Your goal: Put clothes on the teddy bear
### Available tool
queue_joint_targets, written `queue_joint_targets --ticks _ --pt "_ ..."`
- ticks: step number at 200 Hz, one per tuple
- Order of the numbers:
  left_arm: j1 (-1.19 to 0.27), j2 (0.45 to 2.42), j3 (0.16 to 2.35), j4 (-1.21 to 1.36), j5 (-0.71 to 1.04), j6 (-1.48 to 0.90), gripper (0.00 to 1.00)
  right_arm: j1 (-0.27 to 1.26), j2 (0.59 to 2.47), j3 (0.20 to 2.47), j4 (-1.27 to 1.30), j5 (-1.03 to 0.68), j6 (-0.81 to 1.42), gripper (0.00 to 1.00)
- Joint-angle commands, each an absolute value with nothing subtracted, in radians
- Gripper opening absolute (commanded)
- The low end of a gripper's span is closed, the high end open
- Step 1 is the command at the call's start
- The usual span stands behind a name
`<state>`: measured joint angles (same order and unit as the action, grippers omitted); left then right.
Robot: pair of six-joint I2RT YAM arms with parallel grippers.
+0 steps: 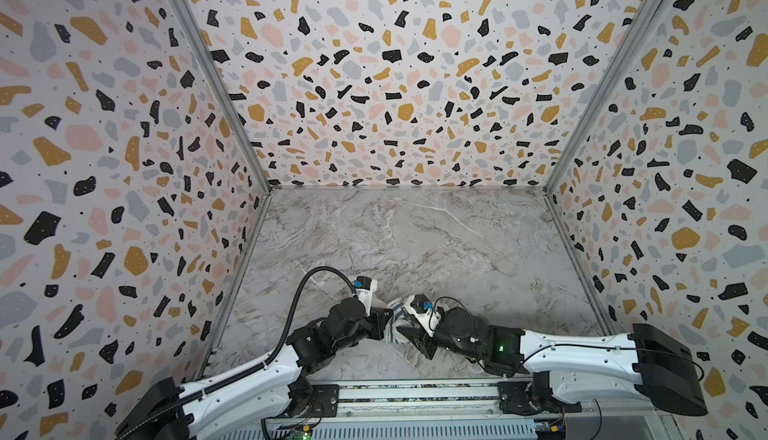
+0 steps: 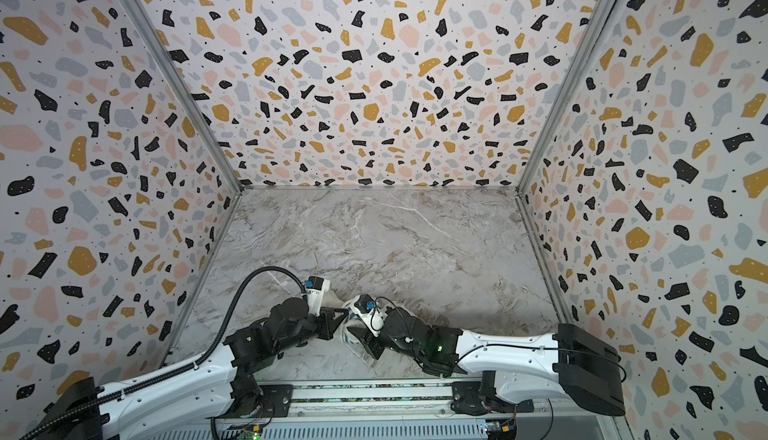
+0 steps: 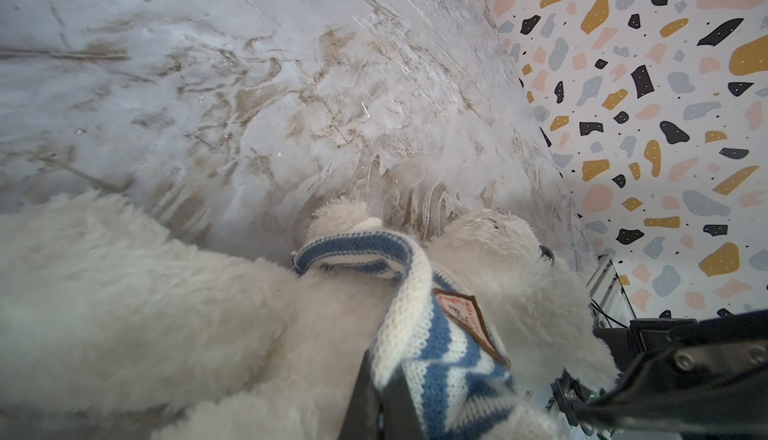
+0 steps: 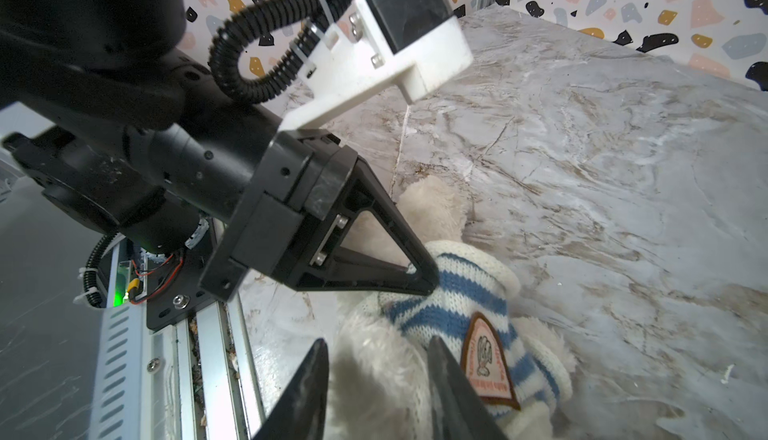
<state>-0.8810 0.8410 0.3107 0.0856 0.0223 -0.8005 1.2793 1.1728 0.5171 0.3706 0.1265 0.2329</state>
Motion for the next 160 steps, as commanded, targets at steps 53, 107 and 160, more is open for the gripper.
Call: queue_joint_targets --ticks 53,107,160 --pt "-0.878 0.83 0.295 0.131 0.031 -0.813 0.0 1.284 1.201 0.554 0.37 0.091 0.195 0.22" --pt "-0.877 0.804 0.286 0.085 -0.027 -0.815 0.0 1.286 1.085 0.521 0.364 0.173 0.187 0.0" --pt "-0.867 0.76 0.262 0.036 -0.071 -0.823 0.0 1.28 0.889 0.436 0.429 0.232 0.204 0.0"
